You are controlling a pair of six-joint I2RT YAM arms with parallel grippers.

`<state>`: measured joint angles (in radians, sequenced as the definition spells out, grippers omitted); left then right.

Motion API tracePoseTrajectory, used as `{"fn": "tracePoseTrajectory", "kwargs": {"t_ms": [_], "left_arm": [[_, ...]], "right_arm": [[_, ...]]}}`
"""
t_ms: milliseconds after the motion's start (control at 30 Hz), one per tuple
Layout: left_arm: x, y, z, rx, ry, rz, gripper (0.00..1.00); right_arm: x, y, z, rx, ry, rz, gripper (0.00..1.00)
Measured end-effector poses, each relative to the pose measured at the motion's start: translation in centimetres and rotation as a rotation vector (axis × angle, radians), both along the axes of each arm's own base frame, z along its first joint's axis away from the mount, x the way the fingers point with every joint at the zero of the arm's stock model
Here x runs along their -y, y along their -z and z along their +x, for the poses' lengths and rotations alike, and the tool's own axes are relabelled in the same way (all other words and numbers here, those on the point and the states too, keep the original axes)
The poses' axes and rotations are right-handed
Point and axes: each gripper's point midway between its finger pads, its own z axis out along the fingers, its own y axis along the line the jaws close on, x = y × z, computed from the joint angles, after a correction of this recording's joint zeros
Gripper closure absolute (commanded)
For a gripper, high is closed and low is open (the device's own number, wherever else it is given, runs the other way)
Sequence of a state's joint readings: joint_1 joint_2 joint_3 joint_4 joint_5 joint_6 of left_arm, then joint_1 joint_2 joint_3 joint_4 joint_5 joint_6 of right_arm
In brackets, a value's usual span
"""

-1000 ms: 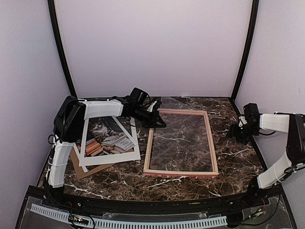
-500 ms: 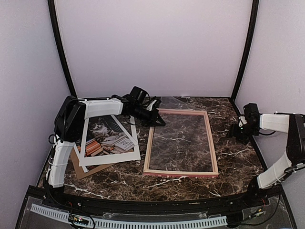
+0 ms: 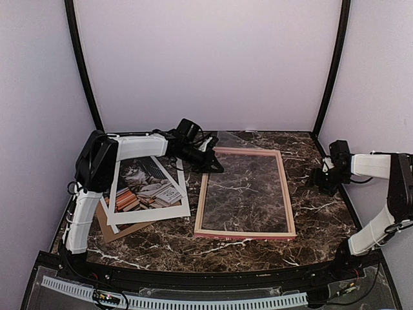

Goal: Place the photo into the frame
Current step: Place the glass panel in the frame body.

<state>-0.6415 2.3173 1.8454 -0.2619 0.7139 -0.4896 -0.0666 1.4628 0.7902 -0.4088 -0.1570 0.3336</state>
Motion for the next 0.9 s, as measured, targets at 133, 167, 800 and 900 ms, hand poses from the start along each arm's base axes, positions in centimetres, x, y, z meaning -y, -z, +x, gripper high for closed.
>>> {"fn": "tracePoseTrajectory", "kwargs": {"t_ms": [133,167,800,900], "left_arm": [[-0.11,0.18,0.05,0.000,0.002,0.005,1.00],[-0.15,0.24,0.07,-0.001,0.002,0.007,1.00],[-0.20,0.77,0.11,-0.009,0.016,0.024,1.00],[-0.22,0.79,0.08,-0.010,0.017,0.025,1.00]], "right_arm": [[-0.03,0.10,0.04,-0.001,-0.001,0.002,0.31],[-0.04,0.11,0.06,-0.001,-0.001,0.002,0.30],[-0.05,0.14,0.07,-0.001,-0.002,0.003,0.30],[-0.06,0.16,0.07,-0.002,-0.002,0.004,0.29]]}}
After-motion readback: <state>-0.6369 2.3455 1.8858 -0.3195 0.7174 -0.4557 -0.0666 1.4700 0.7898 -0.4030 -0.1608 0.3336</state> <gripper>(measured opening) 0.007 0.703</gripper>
